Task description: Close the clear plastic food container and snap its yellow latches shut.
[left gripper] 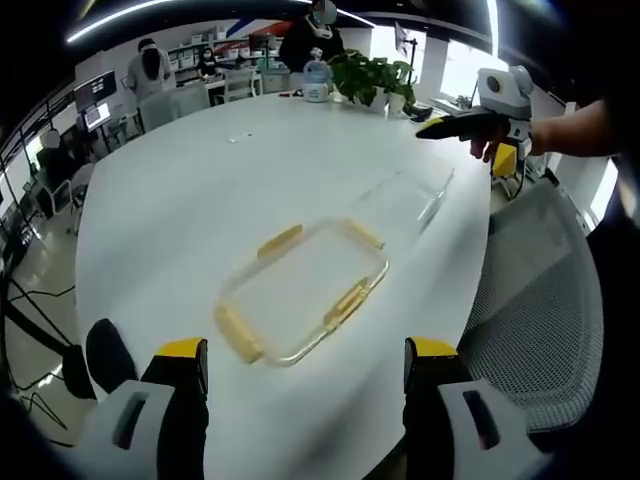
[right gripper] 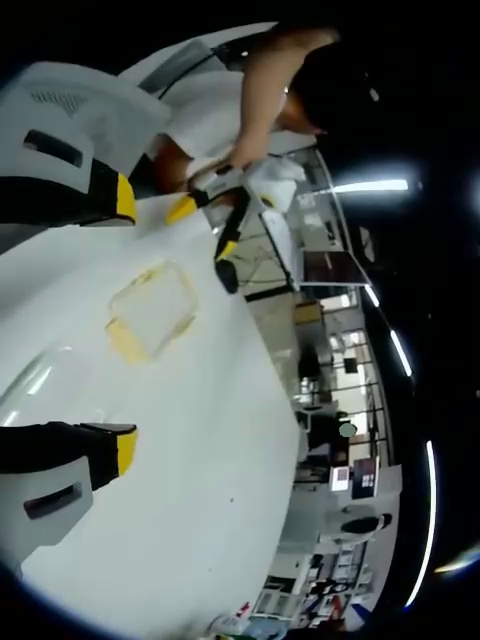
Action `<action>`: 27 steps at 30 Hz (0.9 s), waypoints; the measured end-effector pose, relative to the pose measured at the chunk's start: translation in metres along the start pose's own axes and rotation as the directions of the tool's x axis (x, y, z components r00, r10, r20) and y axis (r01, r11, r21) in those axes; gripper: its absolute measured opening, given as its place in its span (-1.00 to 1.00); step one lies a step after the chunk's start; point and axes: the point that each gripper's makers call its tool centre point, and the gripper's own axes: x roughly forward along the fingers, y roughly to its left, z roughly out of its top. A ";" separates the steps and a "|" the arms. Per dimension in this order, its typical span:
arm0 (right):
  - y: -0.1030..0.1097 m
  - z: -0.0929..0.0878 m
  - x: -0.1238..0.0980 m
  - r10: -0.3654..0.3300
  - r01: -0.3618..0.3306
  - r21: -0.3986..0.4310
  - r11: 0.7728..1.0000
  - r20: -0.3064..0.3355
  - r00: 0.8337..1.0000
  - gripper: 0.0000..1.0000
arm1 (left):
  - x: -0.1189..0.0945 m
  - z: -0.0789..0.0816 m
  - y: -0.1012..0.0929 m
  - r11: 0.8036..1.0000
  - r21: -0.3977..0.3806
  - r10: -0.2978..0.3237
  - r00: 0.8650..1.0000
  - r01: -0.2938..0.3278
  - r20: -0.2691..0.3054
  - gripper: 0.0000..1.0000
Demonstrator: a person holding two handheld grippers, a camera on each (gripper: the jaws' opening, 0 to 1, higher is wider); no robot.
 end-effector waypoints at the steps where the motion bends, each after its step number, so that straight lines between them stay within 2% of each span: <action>1: 0.000 0.000 0.001 0.000 0.000 -0.001 1.000 -0.001 1.000 0.61 | 0.000 0.000 0.001 1.000 0.000 -0.003 1.000 0.003 -0.003 0.61; 13: 0.001 -0.002 0.015 0.031 -0.032 -0.022 0.999 -0.034 0.999 0.59 | 0.009 -0.002 0.010 0.999 0.041 -0.030 0.999 0.031 -0.041 0.60; 27: 0.004 -0.012 0.032 0.065 -0.074 -0.080 0.994 -0.113 0.991 0.56 | 0.021 -0.003 0.026 0.992 0.102 -0.063 0.995 0.071 -0.082 0.60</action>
